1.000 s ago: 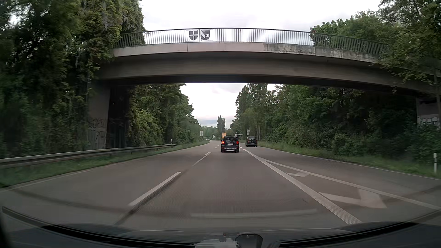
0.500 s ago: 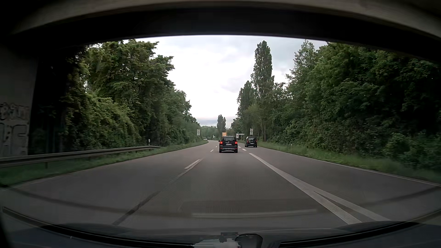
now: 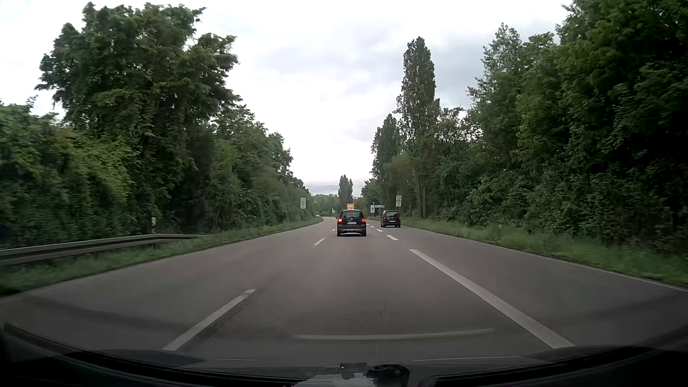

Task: Follow the waypoints while adhering to traffic rules and regulations

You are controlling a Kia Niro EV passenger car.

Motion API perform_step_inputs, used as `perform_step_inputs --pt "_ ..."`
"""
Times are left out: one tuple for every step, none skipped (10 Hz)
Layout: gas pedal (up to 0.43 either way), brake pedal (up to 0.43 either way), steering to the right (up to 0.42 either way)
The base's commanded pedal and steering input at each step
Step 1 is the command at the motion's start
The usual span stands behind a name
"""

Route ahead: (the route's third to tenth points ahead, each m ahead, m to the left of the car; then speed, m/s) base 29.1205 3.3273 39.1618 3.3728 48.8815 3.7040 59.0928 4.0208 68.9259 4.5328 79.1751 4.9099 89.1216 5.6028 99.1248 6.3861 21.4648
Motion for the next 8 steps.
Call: perform_step_inputs --pt "0.087 0.000 0.001" --pt "0.098 0.000 0.001" --pt "0.098 0.000 0.001" --pt "0.110 0.000 0.002" --pt "0.110 0.000 0.003" --pt "0.118 0.000 0.003" --pt "0.118 0.000 0.003" --pt "0.118 0.000 0.003"
